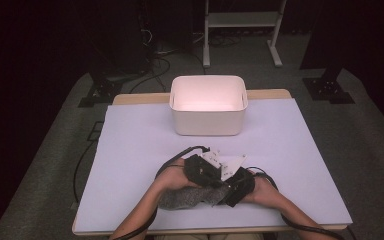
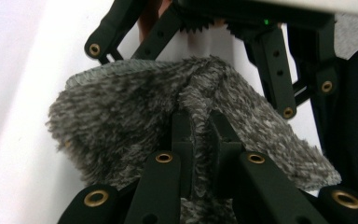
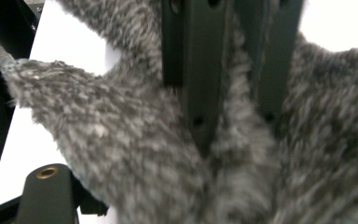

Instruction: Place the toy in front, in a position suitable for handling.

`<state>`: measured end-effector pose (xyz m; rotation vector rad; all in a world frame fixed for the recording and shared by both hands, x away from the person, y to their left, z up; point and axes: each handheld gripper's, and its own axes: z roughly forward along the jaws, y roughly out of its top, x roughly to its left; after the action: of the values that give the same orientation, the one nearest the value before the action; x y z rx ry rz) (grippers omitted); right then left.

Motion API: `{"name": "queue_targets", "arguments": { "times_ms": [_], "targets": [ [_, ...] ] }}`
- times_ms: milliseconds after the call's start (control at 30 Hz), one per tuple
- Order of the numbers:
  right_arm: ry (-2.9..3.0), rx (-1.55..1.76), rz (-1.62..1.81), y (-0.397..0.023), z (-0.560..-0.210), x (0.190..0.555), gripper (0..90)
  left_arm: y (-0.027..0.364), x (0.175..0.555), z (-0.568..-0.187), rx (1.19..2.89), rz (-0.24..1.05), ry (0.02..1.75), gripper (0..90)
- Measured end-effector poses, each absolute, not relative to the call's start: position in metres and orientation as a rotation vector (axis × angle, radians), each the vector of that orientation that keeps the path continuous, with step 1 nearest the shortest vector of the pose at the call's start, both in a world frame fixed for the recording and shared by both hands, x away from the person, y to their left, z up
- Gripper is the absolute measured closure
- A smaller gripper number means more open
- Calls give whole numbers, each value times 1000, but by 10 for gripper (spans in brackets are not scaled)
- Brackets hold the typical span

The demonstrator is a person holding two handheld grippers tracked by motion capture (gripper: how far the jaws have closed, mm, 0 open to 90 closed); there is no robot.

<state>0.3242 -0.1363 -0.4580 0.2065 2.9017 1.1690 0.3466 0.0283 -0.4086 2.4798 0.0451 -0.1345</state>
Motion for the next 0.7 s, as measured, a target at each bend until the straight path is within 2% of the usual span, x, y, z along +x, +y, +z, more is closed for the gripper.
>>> {"name": "queue_targets", "arguments": {
  "times_ms": [200,433,567,700],
  "targets": [
    [2901,202,1169,-137,-458,324,212,44,347,-404,2484,-97,63,829],
    [2896,186,1166,-137,-458,325,211,91,349,-406,2498,-53,193,829],
    [2893,181,1165,-137,-459,325,211,118,347,-415,2477,-73,267,829],
    [2895,186,1163,-137,-458,325,211,128,345,-418,2464,-77,295,830]
  ]
}}
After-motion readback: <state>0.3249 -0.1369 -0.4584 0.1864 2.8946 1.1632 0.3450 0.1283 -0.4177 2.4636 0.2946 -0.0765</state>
